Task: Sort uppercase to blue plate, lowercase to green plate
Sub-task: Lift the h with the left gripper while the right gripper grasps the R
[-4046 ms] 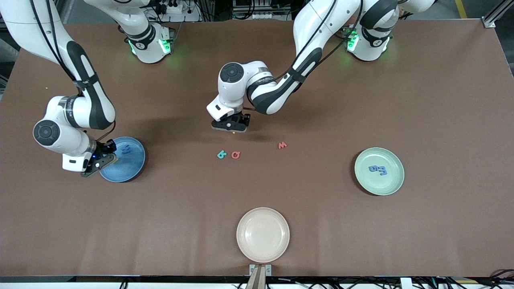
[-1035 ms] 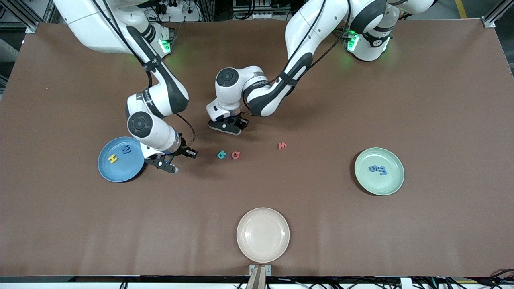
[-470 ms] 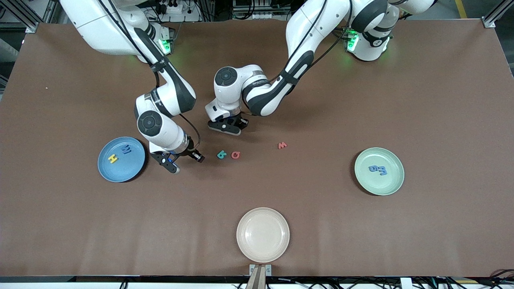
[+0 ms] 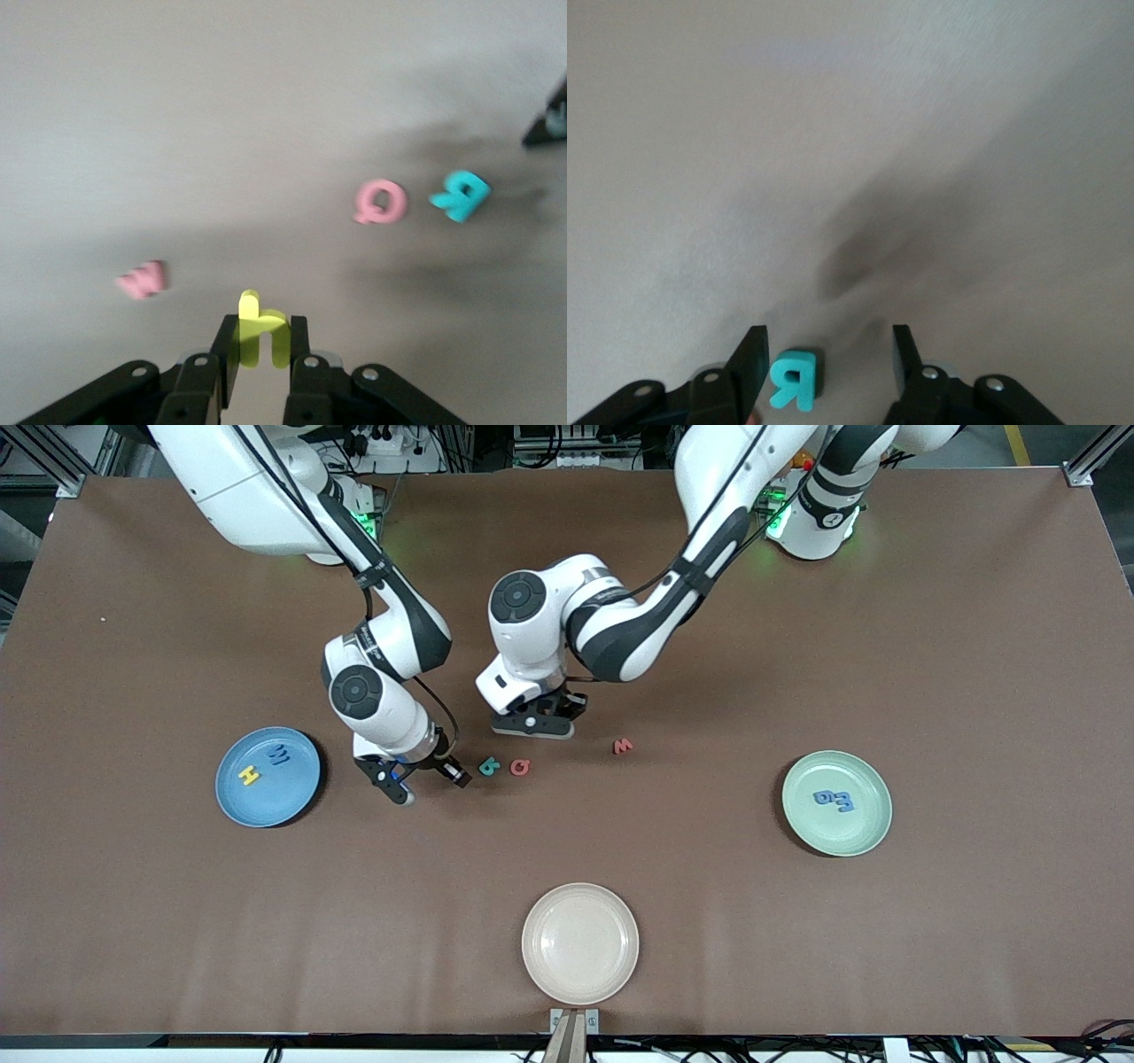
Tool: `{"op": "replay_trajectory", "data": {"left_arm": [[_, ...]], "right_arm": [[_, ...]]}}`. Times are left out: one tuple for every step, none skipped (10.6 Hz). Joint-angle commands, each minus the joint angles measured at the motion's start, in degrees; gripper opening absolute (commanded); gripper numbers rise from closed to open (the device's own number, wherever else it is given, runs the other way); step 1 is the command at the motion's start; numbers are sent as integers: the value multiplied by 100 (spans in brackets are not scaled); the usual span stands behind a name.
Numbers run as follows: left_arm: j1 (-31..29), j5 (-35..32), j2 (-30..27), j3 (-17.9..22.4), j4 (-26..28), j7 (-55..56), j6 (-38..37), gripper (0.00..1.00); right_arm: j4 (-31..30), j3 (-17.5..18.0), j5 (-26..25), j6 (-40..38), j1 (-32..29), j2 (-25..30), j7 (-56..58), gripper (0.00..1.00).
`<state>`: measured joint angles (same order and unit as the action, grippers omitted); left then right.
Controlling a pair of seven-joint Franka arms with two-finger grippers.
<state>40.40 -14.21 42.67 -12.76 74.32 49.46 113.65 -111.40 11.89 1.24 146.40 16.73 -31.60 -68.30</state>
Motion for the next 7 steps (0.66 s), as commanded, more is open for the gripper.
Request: {"op": "replay_trajectory", "data": {"left_arm": [[-487,390,-513,-34,232,-339,-657,0],[-785,514,-645,-34,232,-532,-887,0],[-988,533,-759,-34,232,-804,-1167,0],[-1199,524,-856,-34,232,-989,-1396,0],[-1479,524,-970,-34,232,-1304,-1660,0],[-1830,594,-1084,-42,301,-1734,-1810,0],[-2155,769,-1216,-42,467,-1912,-1820,0]], "right_arm": [[354,-12,-19,47,251,-258,-559,58],[417,-20,-123,38,408,-302,-805,58],[461,-38,-403,20,462,-346,-1112,58],[531,-38,-780,3,462,-390,-1403,57],[523,-38,-1097,-24,489,-434,-1640,57],[523,-38,-1396,-24,532,-487,-1852,57],[523,-38,-1616,-24,559,-513,-2010,57]]}}
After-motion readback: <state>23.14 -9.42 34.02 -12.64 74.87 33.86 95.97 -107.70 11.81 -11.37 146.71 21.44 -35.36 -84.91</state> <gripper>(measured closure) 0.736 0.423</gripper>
